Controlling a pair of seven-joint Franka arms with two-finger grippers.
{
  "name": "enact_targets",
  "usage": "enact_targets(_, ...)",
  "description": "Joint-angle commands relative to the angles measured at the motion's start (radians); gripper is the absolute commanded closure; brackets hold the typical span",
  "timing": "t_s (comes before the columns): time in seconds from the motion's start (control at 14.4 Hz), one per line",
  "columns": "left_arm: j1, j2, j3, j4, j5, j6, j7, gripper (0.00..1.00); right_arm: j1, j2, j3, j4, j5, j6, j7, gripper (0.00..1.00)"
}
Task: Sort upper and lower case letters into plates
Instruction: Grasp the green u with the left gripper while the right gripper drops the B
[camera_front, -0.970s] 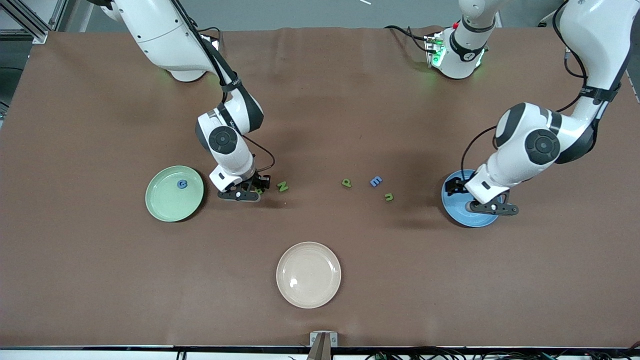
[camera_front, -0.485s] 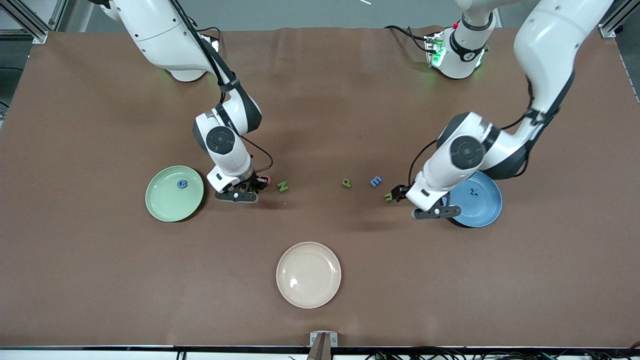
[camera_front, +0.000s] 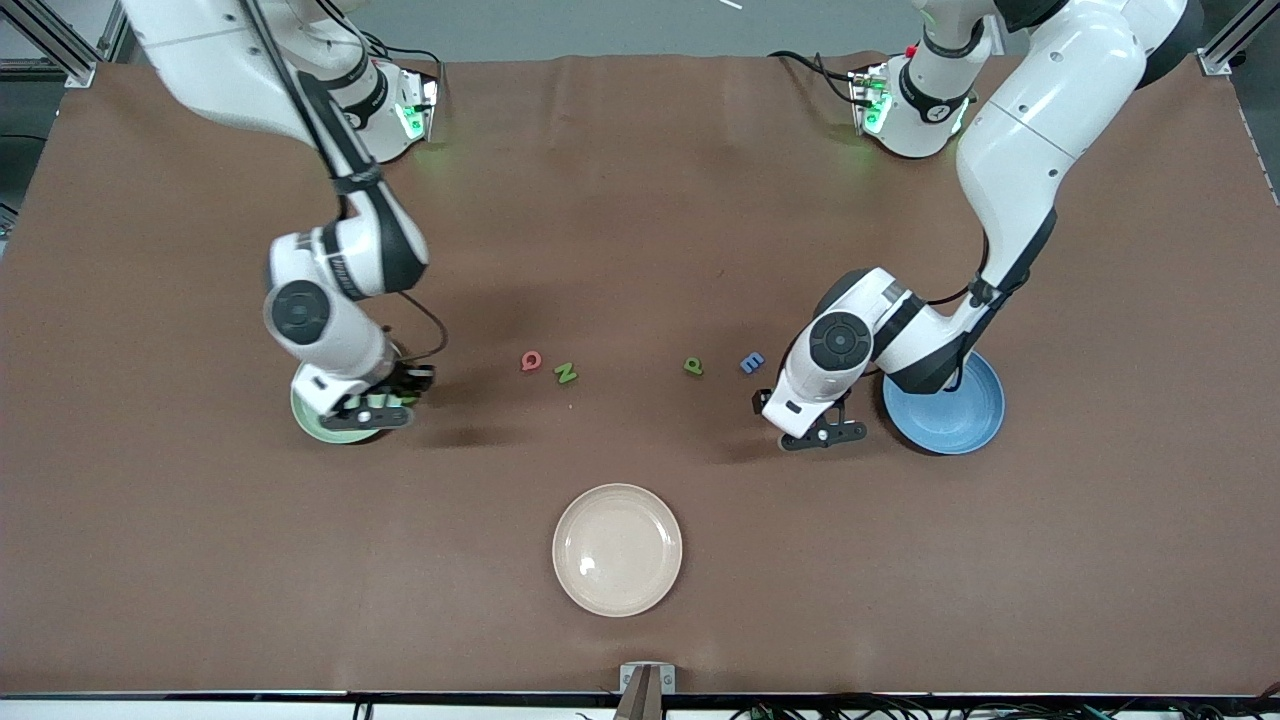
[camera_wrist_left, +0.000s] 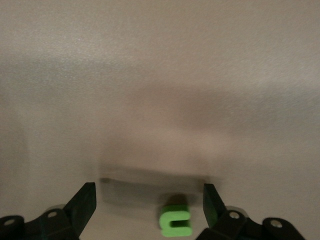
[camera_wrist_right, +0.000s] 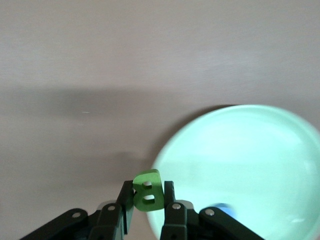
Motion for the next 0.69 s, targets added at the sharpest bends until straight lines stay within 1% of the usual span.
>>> enact_targets(0.0, -0.014, -0.001, 0.007, 0.028, 0.018, -0.008, -0.053, 0.07, -0.095, -0.052, 0.021, -0.067, -0.020, -0.003, -0.135, 1.00)
enact_targets(0.14, -0.016, -0.003, 0.005, 0.027, 0.016, -0.010, -0.062, 0.10, -0.169, -0.051, 0.022, -0.077, -0.020, 0.001, -0.247, 1.00)
enact_targets(0.28, -0.023, -0.001, 0.005, 0.027, 0.015, -0.010, -0.085, 0.14, -0.216, -0.043, 0.022, -0.087, -0.018, 0.015, -0.307, 1.00)
enact_targets(0.35, -0.026, -0.001, 0.005, 0.025, 0.013, -0.010, -0.101, 0.16, -0.230, -0.041, 0.022, -0.102, -0.016, 0.036, -0.324, 1.00)
enact_targets(0.49, -0.031, -0.001, 0.004, 0.018, 0.009, -0.013, -0.130, 0.24, -0.249, -0.038, 0.022, -0.143, -0.016, 0.105, -0.328, 0.99)
enact_targets(0.62, -0.030, -0.003, 0.002, 0.016, 0.007, -0.015, -0.145, 0.29, -0.250, -0.020, 0.024, -0.154, -0.006, 0.126, -0.328, 0.95)
